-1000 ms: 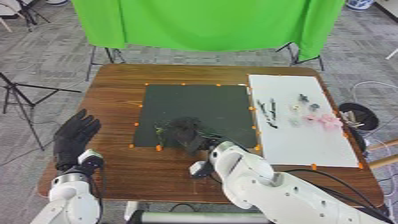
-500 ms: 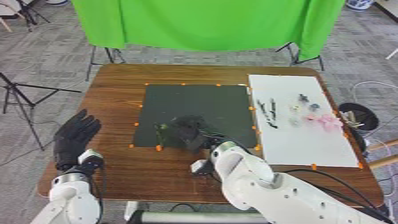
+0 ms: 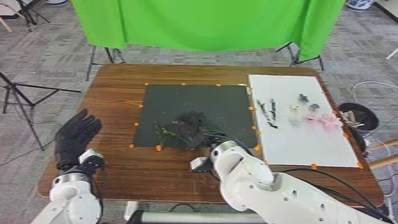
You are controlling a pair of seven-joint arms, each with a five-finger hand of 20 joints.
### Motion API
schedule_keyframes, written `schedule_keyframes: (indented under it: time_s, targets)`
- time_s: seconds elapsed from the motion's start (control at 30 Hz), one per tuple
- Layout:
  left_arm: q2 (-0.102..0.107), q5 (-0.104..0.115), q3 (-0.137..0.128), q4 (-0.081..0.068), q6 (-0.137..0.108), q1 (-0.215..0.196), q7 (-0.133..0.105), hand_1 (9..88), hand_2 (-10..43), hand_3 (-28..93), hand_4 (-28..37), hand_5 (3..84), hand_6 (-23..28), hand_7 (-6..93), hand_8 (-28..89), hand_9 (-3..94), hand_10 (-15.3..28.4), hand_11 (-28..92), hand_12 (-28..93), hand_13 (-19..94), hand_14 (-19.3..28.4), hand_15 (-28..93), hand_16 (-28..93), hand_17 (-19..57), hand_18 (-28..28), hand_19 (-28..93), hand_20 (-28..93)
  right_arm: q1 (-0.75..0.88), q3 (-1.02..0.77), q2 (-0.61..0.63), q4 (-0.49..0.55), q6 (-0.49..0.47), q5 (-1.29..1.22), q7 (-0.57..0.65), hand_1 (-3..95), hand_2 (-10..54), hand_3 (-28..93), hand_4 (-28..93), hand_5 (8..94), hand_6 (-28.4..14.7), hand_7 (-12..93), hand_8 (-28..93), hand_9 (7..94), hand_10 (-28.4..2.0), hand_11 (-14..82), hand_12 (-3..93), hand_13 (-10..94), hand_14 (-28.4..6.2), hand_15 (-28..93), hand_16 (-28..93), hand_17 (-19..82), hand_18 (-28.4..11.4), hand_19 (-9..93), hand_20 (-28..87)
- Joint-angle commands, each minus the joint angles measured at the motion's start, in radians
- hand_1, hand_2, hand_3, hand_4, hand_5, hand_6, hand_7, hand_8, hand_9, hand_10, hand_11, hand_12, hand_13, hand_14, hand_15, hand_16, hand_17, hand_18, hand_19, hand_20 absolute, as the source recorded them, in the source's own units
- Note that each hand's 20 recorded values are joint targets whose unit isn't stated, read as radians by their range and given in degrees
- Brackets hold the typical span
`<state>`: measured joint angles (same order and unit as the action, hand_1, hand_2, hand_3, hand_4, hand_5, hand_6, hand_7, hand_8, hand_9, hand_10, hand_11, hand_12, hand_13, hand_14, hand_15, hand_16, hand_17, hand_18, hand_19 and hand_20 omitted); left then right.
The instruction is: Arrange flowers
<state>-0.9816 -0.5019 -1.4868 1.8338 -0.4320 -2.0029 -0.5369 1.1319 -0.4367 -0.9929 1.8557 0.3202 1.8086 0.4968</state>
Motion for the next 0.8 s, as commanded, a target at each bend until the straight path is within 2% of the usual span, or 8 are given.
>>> schedule_keyframes:
  time_s: [0.03, 0.17, 0.3, 0.33, 0.5, 0.8]
  targets:
    - [-0.008, 0.004, -0.001, 0.001, 0.010, -0.007, -0.001, 35.4, 5.4, 71, -18.6, 50.5, 5.1, 16.3, -8, 49.6, 14.7, 23, 10, 45, 16.4, 24, -3, 22.5, 15.1, 23, 27, -0.002, -0.014, 0.000, 0.010, 0.007, -0.117, -0.103, 21.1, 14.5, 62, -15, 47.1, -5.6, 9, -6, 55.8, -16.0, 6.4, 5.5, 94, -5.7, 57, 17, 71, -12.7, 93, 36]
    - [-0.010, 0.004, -0.003, 0.002, 0.008, -0.009, 0.001, 35.3, 5.5, 71, -18.6, 50.5, 5.1, 16.3, -8, 49.5, 14.7, 23, 10, 45, 16.5, 24, -3, 22.4, 15.1, 23, 27, 0.001, -0.033, 0.000, 0.003, -0.071, -0.152, -0.158, 21.0, 14.3, 62, -15, 46.4, -4.9, 9, -6, 55.3, -14.4, 6.4, 5.8, 94, -5.6, 56, 17, 70, -12.9, 93, 36]
    - [-0.011, 0.010, -0.001, 0.003, 0.005, -0.011, -0.004, 35.4, 5.5, 71, -18.6, 50.5, 5.1, 16.3, -8, 49.6, 14.7, 23, 10, 45, 16.5, 24, -3, 22.4, 15.1, 23, 27, -0.057, -0.005, 0.007, -0.033, -0.177, -0.144, -0.187, 20.0, 14.3, 63, -16, 44.4, -4.1, 8, -6, 49.6, -13.6, 5.3, 5.5, 94, -5.8, 54, 18, 68, -13.2, 93, 36]
    - [-0.011, 0.007, 0.003, -0.002, 0.008, -0.002, -0.001, 35.3, 5.5, 71, -18.6, 50.6, 5.1, 16.3, -8, 49.6, 14.7, 23, 10, 45, 16.5, 24, -3, 22.4, 15.1, 23, 27, -0.072, 0.005, 0.007, -0.042, -0.176, -0.135, -0.176, 19.9, 14.3, 63, -16, 44.1, -4.0, 8, -6, 48.4, -13.8, 5.1, 5.4, 94, -5.8, 54, 19, 68, -13.3, 93, 37]
    - [-0.010, 0.005, 0.009, -0.005, 0.012, 0.008, 0.000, 35.4, 5.5, 71, -18.6, 50.6, 5.1, 16.3, -8, 49.6, 14.6, 23, 10, 45, 16.5, 24, -3, 22.4, 15.1, 23, 27, -0.133, 0.032, 0.005, -0.078, -0.201, -0.127, -0.147, 19.6, 14.2, 63, -16, 43.3, -3.8, 8, -6, 45.8, -13.6, 4.8, 5.2, 94, -6.0, 52, 21, 67, -13.9, 93, 37]
    - [-0.011, 0.008, 0.008, -0.004, 0.010, 0.005, -0.002, 35.3, 5.5, 71, -18.6, 50.6, 5.2, 16.3, -8, 49.6, 14.7, 23, 10, 45, 16.5, 24, -3, 22.4, 15.1, 23, 27, -0.167, 0.034, -0.005, -0.112, -0.173, -0.132, -0.134, 19.5, 14.3, 63, -16, 43.3, -3.8, 8, -6, 45.8, -13.6, 4.9, 5.0, 94, -6.0, 52, 22, 67, -13.8, 93, 37]
